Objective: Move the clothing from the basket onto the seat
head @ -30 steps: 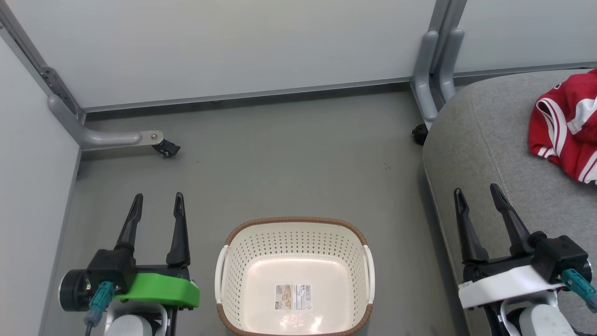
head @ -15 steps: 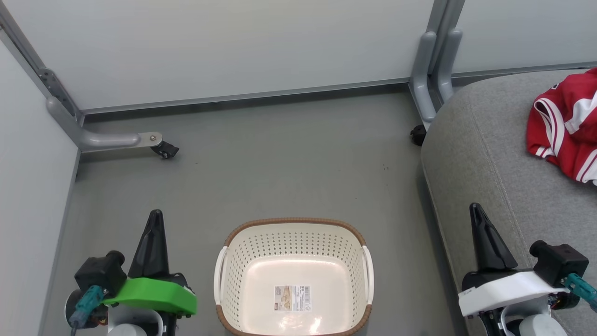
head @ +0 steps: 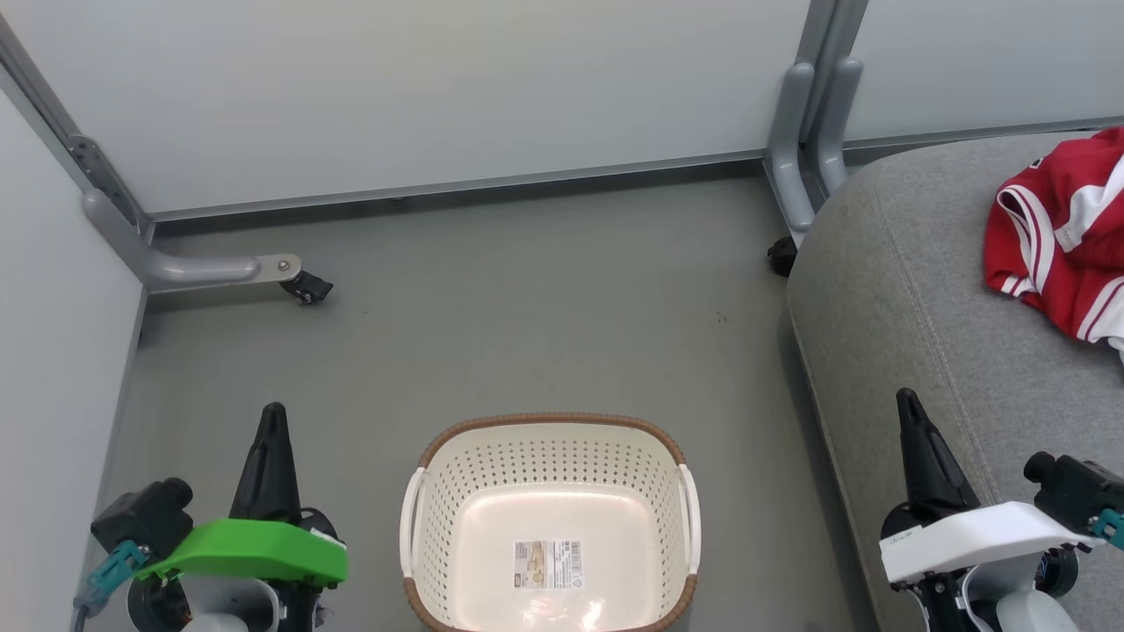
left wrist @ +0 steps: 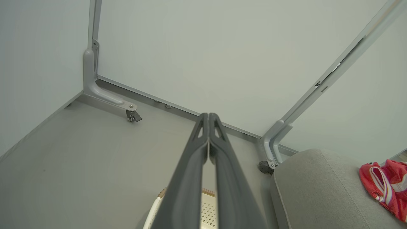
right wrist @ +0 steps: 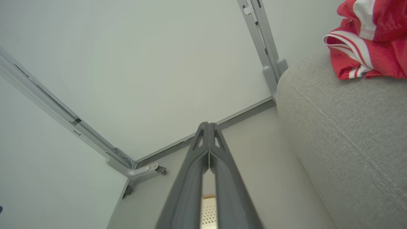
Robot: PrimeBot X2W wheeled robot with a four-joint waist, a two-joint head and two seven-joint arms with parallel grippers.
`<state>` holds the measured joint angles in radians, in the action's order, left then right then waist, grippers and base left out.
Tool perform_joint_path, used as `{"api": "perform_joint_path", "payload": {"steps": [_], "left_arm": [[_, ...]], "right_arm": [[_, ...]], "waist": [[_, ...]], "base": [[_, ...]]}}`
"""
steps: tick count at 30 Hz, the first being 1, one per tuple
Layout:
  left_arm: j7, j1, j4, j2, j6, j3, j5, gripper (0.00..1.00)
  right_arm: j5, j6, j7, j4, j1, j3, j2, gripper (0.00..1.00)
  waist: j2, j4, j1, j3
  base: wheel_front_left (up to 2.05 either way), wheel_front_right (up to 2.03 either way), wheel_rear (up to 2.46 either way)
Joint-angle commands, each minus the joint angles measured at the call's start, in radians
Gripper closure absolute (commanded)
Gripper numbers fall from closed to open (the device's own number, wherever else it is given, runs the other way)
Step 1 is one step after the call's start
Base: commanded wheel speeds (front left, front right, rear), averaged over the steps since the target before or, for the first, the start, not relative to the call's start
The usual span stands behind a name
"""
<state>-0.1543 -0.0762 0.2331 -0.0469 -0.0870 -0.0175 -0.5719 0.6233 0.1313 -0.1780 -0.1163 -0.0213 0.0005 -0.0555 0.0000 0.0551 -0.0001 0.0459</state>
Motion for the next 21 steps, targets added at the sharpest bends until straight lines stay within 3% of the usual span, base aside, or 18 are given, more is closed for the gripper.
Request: {"api": "perform_joint_path", "payload": {"steps": [1,21], "left_arm": [[0.007,-0.017,-0.012,-0.003,-0.005,0.009,-0.041,1.00],[0.080,-0.025,-0.006,-0.004,-0.017,0.044,-0.317,1.00]], "right_arm": [[0.041,0.000,0.009,0.007,-0.028,-0.005,-0.010,1.00],[0.317,0.000,0.075,-0.029,-0.045,-0.020,-0.019,1.00]], "waist": [[0.0000,-0.001,0.0001,-0.001],[0.0000,-0.011,0.0001,-0.009]], "base": [[0.00,0.00,0.00],[0.00,0.00,0.00]]}}
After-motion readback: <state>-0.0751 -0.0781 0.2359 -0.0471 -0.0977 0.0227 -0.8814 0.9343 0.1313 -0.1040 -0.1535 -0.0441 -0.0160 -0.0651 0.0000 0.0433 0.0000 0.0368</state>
